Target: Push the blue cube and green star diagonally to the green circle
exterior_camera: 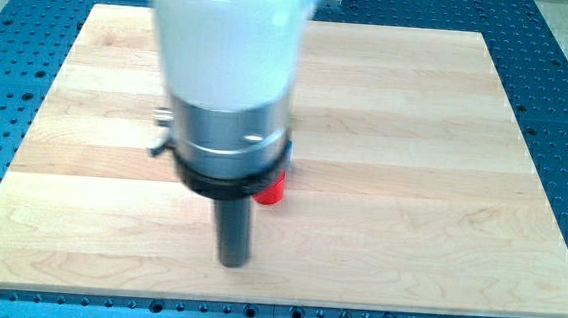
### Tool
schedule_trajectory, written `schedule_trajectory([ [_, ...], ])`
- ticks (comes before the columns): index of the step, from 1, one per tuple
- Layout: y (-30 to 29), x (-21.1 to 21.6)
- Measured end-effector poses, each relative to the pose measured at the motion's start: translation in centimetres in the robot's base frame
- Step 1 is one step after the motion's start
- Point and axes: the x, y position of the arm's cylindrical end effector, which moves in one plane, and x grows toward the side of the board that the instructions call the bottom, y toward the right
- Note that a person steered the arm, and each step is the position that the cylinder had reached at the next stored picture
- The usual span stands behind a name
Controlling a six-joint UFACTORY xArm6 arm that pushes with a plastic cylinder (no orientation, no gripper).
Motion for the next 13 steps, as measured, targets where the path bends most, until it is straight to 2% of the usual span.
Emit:
schedule_trajectory([
  [2,-6.4,-9.0],
  [3,-6.8,-10.6],
  [4,-4.6,-11.3],
  [5,1.4,-11.9],
  [6,7.2,-12.1],
  [10,22.7,-12.7],
  [11,22.4,-8.8],
  [12,16.9,-4.4],
  [13,14.3,-5.2],
])
